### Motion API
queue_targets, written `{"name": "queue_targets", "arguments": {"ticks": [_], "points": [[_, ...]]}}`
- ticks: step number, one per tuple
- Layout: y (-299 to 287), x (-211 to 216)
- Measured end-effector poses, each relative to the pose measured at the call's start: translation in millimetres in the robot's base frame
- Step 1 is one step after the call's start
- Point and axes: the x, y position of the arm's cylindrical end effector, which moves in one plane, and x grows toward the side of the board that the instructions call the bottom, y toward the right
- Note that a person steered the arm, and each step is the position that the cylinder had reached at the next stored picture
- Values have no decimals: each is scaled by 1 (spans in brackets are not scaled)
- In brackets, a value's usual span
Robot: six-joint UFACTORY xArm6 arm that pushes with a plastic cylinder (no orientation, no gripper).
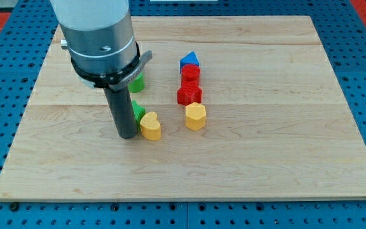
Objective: Push the yellow heart up and left a bit
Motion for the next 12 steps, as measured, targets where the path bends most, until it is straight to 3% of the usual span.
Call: {"name": "queue_targets", "arguments": {"ticks": [2, 3, 4, 5, 7, 9, 12], "points": [[-7, -33], [-31, 9], [6, 86], [43, 84], [43, 21], [78, 23], [60, 11]]}}
